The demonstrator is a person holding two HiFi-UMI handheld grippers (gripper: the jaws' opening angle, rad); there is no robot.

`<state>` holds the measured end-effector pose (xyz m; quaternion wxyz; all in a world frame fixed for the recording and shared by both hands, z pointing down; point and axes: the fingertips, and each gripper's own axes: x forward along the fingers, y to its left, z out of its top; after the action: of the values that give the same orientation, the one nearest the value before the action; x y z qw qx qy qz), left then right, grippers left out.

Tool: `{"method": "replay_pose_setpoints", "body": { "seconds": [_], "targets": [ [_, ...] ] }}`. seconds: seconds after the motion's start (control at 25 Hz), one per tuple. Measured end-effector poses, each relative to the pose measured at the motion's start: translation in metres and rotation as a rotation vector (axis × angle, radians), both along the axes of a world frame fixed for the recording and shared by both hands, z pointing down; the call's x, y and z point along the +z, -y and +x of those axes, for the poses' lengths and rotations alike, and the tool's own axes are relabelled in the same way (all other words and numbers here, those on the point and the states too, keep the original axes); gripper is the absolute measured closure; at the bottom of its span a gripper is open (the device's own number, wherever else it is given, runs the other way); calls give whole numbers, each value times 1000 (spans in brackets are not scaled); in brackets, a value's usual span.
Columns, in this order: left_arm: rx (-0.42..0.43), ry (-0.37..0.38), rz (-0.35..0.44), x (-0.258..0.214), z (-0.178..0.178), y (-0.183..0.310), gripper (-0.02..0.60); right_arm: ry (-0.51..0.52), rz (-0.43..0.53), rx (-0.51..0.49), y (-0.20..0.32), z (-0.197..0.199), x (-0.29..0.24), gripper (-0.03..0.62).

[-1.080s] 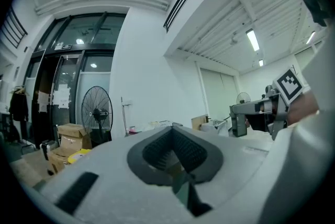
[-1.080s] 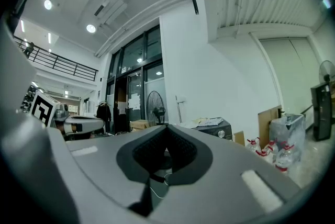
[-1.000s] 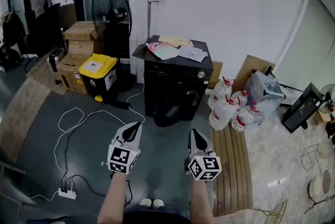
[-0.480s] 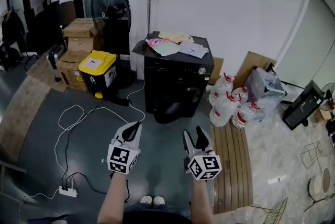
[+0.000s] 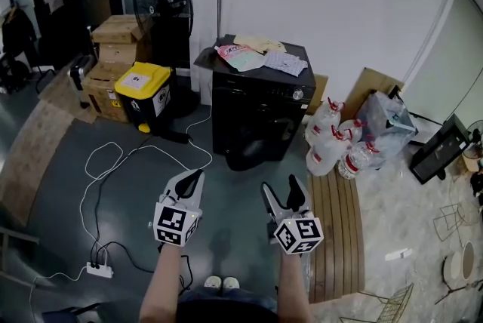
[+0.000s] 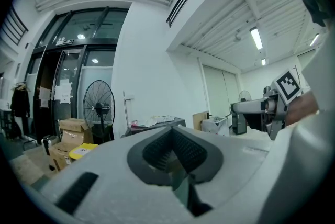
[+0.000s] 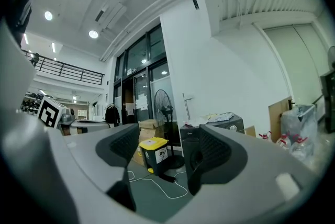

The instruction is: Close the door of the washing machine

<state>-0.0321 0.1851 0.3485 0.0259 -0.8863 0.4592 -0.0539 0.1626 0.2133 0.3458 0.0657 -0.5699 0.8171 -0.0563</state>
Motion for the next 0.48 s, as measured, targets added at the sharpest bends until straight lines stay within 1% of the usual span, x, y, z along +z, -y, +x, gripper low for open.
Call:
{"method": "replay_pose_setpoints", "body": {
  "seconds": [0.28, 0.48],
  "targets": [
    [-35, -3, 16, 0, -40, 27, 581, -5, 6, 19, 29, -14, 4, 241],
    [-68, 0, -2, 11, -60, 48, 581, 0, -7, 26, 53, -15, 15, 241]
  ]
}}
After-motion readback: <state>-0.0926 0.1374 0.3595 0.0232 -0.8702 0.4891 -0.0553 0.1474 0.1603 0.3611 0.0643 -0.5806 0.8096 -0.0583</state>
